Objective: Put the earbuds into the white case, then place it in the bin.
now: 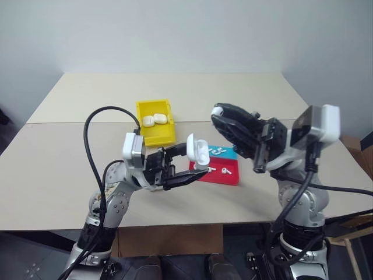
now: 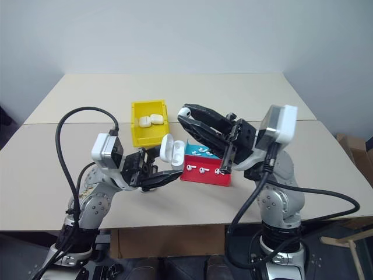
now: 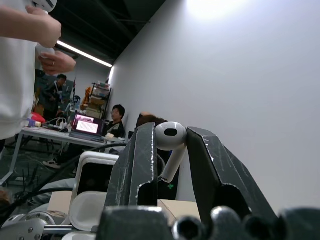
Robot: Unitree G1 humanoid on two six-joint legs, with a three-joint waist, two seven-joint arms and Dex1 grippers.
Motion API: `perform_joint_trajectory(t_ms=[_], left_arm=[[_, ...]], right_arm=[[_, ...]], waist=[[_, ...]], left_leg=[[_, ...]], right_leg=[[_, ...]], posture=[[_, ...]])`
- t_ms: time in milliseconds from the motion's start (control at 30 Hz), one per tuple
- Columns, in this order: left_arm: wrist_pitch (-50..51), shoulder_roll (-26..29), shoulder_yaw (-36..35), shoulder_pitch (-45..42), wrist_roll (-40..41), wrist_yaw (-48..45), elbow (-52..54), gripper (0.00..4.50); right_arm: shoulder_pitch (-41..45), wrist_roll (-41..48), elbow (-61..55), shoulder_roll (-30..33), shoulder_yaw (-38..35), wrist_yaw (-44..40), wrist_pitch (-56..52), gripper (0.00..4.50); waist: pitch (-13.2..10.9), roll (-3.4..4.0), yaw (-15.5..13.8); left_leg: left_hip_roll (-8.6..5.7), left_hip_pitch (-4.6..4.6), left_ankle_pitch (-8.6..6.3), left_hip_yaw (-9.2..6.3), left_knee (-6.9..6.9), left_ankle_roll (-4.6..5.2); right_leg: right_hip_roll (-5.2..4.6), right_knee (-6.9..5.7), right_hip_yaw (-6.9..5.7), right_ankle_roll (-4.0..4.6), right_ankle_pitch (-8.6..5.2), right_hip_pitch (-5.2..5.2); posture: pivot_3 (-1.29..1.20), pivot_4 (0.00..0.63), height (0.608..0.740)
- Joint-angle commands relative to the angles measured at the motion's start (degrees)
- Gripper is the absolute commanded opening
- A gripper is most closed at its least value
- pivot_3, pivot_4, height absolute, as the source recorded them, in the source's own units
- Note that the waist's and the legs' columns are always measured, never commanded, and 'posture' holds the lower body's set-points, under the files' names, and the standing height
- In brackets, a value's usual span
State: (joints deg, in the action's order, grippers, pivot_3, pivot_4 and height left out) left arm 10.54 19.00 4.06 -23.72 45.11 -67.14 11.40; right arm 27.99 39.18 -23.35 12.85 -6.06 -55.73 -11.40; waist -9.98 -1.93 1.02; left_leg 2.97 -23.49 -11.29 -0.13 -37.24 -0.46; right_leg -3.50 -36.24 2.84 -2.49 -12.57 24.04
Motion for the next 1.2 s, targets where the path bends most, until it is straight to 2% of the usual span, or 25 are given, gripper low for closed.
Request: perform_joint_trajectory(t_ms=[33,1200], left_arm=[[-0.01,-0.80,-0.83,-1.59,0.19,-0.40,0.12,2.78],[-1.67,-2.92,-2.01,-1.50,-2.01,-1.07,-1.16,2.78]], right_arm=[[-0.30,0.20,0.20,0.48,0.99,-0.81,2.79,0.99],[-3.13,-0.87,2.39,4.17,4.30,-1.02,3.83,0.99]], waist=[[0.00,0.00,-0.02],[0.00,0.00,-0.08]], left_leg=[[0.00,0.01,0.00,0.00,0.00,0.00],[0.00,-0.01,0.00,0.01,0.02,0.00]], right_leg=[[0.00,0.00,0.00,0.00,0.00,0.00],[0.01,0.03,0.02,0.00,0.00,0.02]], posture=[[0.00,0.150,0.740],[0.00,0.150,0.740]])
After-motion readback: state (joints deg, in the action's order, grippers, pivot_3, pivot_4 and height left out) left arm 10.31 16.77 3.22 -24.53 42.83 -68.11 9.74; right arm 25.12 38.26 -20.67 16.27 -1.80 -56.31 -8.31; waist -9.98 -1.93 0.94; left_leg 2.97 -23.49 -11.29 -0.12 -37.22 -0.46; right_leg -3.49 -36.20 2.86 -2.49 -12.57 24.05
